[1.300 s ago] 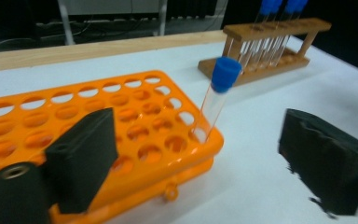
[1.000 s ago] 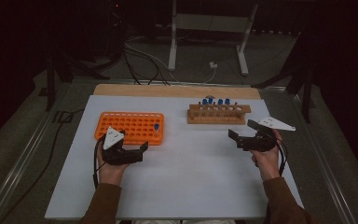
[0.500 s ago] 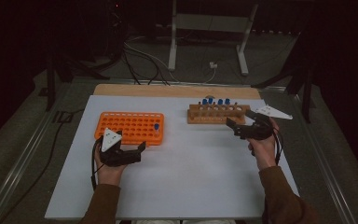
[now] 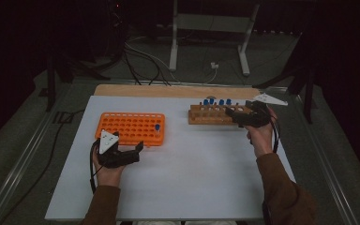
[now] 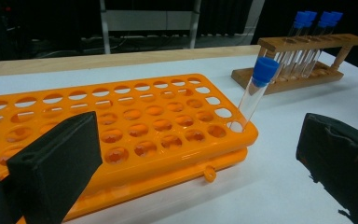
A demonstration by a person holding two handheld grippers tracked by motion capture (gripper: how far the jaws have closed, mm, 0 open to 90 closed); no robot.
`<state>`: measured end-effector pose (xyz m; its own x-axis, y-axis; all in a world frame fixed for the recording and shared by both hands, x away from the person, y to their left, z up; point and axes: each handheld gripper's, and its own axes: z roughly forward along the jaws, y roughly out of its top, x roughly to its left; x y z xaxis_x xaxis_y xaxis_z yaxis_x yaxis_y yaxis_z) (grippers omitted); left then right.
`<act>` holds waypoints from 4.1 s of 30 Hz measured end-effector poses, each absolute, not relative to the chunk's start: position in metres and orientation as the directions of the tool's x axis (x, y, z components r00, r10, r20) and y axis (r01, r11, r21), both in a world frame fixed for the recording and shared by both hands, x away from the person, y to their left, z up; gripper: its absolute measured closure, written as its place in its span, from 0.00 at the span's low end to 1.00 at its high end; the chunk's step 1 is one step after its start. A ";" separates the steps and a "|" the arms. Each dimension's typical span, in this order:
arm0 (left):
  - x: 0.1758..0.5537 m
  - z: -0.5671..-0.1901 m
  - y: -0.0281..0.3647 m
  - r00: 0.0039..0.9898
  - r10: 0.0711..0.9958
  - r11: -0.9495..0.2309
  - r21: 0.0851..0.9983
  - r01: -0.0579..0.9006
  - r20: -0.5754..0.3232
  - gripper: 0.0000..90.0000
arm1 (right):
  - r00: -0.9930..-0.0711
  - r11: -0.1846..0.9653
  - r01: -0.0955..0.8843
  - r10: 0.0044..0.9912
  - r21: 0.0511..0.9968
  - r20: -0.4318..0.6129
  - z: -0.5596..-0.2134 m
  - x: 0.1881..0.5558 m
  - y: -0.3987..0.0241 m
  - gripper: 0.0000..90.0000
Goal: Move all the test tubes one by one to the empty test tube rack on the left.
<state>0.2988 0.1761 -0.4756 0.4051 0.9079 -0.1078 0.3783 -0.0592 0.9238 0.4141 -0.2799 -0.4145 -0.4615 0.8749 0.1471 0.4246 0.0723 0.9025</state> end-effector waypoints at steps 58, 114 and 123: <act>0.304 -0.481 0.174 0.410 0.902 -0.048 0.914 0.403 -0.134 0.01 | -0.372 0.134 0.454 0.927 0.881 0.051 -0.458 0.461 -0.257 0.86; 0.304 -0.450 0.123 0.530 0.847 -0.136 0.941 0.310 -0.052 0.01 | -0.565 0.138 0.405 0.815 0.904 0.129 -0.409 0.395 -0.242 0.86; 0.309 -0.439 0.091 0.589 0.808 -0.185 0.943 0.276 -0.014 0.01 | -0.632 0.208 0.412 0.766 0.887 0.114 -0.416 0.381 -0.215 0.85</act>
<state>0.3087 0.0909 -0.4394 0.5889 0.8081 -0.0136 0.2762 -0.1854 0.9430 0.3806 -0.2155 -0.4163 -0.6321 0.7664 0.1140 0.4123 0.2082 0.8869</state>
